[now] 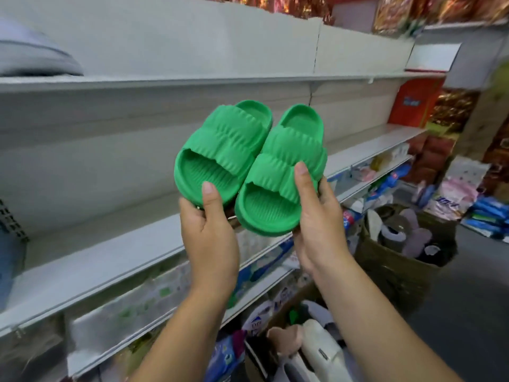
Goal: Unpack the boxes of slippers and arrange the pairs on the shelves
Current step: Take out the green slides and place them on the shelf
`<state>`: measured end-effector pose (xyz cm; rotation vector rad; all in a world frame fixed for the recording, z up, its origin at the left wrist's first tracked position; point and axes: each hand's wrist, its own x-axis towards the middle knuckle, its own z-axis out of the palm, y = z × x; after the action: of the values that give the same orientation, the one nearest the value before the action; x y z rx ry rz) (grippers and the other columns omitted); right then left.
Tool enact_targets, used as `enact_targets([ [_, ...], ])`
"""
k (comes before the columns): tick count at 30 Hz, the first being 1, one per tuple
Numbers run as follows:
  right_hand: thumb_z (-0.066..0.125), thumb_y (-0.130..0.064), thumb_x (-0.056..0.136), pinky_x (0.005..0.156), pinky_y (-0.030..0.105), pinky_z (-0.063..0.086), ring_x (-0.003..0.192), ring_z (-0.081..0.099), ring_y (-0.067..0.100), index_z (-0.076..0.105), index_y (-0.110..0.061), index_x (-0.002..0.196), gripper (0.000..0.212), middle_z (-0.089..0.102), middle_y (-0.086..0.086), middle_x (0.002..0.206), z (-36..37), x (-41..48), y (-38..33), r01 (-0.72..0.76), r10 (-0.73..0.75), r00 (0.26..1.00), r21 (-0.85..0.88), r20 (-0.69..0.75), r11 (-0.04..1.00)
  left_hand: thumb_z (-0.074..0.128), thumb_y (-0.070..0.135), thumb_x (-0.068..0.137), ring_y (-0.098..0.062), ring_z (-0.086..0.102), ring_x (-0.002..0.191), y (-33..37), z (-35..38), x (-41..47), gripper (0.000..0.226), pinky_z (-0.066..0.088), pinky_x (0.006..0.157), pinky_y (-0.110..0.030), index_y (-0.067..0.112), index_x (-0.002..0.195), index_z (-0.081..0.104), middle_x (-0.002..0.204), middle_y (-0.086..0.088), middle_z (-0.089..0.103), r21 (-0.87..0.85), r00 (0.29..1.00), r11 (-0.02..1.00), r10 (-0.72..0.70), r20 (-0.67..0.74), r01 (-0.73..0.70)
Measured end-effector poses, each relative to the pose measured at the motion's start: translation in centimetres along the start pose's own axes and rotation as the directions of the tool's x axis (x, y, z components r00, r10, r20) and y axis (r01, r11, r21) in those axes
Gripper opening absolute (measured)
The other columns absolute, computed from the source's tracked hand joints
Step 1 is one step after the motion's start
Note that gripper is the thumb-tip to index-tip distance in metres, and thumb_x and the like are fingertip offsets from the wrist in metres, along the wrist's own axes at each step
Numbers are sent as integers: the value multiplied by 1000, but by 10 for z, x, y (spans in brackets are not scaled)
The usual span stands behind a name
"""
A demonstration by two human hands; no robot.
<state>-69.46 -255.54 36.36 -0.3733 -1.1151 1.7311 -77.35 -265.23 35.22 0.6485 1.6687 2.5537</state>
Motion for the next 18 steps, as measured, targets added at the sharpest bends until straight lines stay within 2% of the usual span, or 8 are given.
enact_targets([
  [2,69,-44,88,103,49,51,114,68,21,63,-20,129,48,72,1,122,11,20,-18,10,-9,1000,-14,23,1000,50,44,101,-24,69,112,17,14,13,25,54,96,-55,30,121,58,121,1,72,-66,999,997,30,39,-27],
  [6,69,-47,90,98,48,54,108,71,23,66,-15,123,47,75,4,116,40,59,-46,3,2,995,-54,100,999,47,24,108,-25,70,113,48,34,34,27,59,93,-48,15,133,51,127,-6,69,-190,992,978,99,72,-84],
  [9,68,-49,90,92,43,58,99,74,24,69,-8,117,50,77,7,107,66,85,-62,-85,107,976,-119,189,989,48,21,107,-26,72,107,65,40,51,26,62,83,-38,11,130,53,123,-9,72,-250,992,962,124,33,-111],
  [12,69,-48,90,85,40,61,93,75,23,70,-7,112,47,78,8,101,92,109,-71,-167,220,931,-196,291,966,51,24,106,-26,74,102,76,42,73,30,62,80,-36,9,132,54,119,-11,73,-277,994,955,103,-28,-107],
  [15,73,-42,88,79,39,62,91,76,23,69,-6,115,45,78,9,100,117,137,-73,-213,289,899,-250,329,945,48,30,107,-22,75,100,80,43,97,33,62,83,-36,13,135,52,120,-9,73,-199,998,978,60,-33,-65],
  [18,83,-40,79,69,39,63,94,74,27,54,-4,130,69,71,14,114,133,165,-75,-211,282,914,-252,292,944,40,42,107,-20,74,100,86,42,118,43,59,89,-39,12,134,54,122,-10,71,-61,998,996,-57,31,58],
])
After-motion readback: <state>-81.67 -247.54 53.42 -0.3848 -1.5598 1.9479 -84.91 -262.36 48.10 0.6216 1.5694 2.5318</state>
